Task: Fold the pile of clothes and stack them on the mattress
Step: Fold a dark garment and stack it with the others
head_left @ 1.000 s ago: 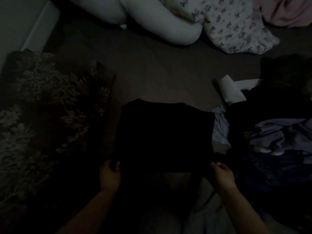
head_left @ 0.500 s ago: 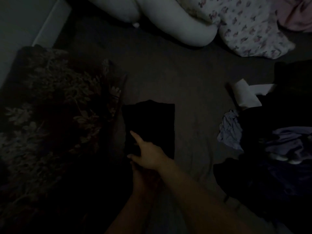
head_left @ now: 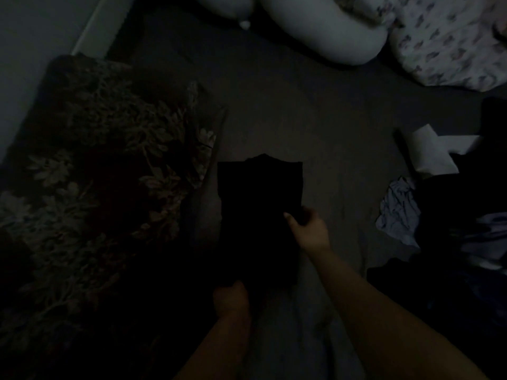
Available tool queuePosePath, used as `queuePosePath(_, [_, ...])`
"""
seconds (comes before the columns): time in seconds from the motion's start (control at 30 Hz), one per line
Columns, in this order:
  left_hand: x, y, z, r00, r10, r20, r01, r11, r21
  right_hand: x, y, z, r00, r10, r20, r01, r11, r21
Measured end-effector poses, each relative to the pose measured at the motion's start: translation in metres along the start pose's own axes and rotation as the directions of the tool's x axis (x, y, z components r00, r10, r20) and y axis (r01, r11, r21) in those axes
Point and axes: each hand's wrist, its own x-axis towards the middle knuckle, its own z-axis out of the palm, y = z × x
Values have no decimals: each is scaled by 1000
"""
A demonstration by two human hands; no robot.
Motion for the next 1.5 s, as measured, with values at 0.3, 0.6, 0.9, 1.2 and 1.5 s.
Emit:
queuePosePath(0.3, [37, 100, 13, 798, 588, 131, -597, 740, 311, 17, -5, -1, 953, 121, 279, -197, 945, 262])
queuePosePath(0.6, [11, 140, 40, 755, -9, 656, -145, 973, 180, -6, -1, -34, 934, 84, 346, -279, 776, 566])
queuePosePath(0.9, [-55, 184, 32, 731, 393, 558, -498, 866, 43, -21, -37, -103, 996, -85, -8, 72, 798, 598])
queuePosePath(1.2, [-70, 133, 14, 705, 576, 414, -679, 717, 158, -54, -14, -125, 984, -163, -75, 178, 859, 480])
queuePosePath(1.5, [8, 30, 12, 758, 556, 341, -650, 594, 474, -62, 107, -55, 985, 104, 136, -82, 984, -156])
